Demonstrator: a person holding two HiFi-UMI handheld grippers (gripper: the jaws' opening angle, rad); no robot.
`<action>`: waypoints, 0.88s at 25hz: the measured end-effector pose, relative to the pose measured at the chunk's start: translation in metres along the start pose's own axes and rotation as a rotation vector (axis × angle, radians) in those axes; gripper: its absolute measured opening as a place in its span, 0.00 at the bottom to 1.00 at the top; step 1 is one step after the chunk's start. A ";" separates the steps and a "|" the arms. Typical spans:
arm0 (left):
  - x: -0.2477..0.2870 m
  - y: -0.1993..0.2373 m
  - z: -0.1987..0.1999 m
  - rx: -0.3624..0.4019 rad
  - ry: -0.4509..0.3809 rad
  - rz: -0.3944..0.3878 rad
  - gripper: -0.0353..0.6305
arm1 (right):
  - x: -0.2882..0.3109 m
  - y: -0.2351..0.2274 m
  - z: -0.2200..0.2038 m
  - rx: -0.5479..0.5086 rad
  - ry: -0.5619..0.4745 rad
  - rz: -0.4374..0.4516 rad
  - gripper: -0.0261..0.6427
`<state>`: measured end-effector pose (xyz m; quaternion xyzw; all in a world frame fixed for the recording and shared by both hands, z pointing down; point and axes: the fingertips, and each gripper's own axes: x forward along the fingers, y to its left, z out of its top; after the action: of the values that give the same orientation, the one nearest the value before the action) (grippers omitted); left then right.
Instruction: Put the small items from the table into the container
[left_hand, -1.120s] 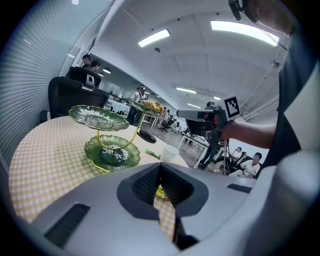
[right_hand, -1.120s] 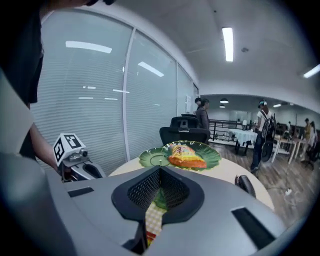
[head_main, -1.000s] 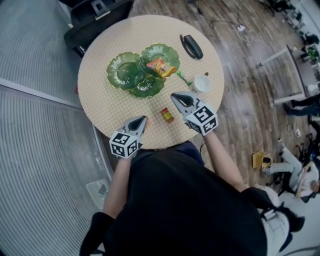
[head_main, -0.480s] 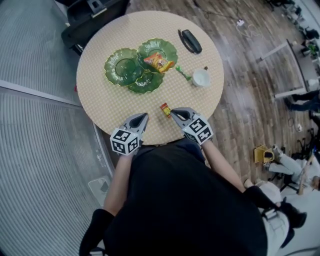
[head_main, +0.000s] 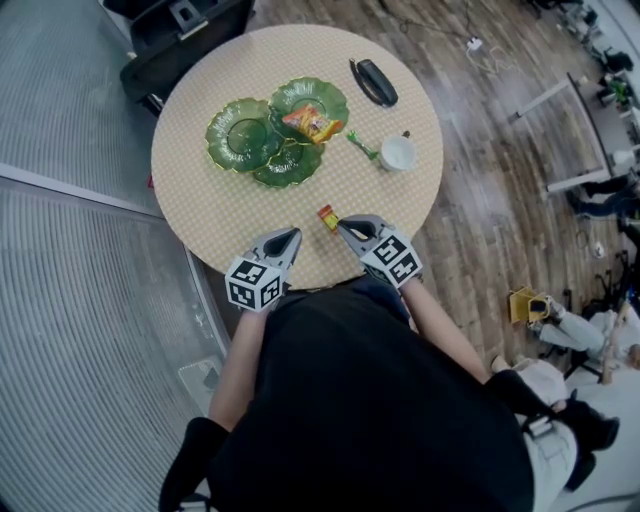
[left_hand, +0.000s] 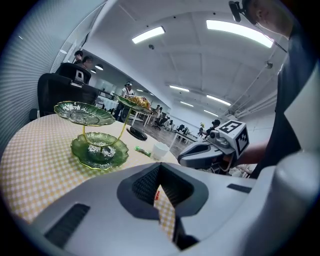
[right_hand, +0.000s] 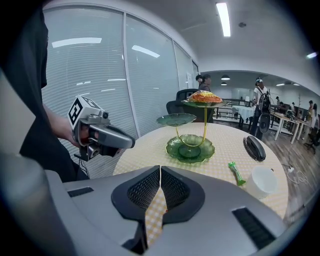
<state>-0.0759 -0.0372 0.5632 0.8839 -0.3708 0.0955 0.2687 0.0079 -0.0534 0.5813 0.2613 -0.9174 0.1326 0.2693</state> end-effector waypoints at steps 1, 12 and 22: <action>0.000 -0.001 0.000 0.002 -0.001 0.001 0.06 | 0.000 0.000 -0.001 0.000 0.001 0.000 0.08; -0.005 -0.003 -0.002 -0.020 -0.016 -0.001 0.06 | -0.003 0.005 -0.005 -0.004 0.013 -0.004 0.08; -0.018 0.019 -0.018 -0.064 -0.017 0.049 0.06 | 0.001 0.012 -0.022 0.003 0.048 -0.006 0.08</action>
<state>-0.1020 -0.0279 0.5789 0.8663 -0.3972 0.0828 0.2915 0.0098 -0.0352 0.5986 0.2613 -0.9097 0.1392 0.2912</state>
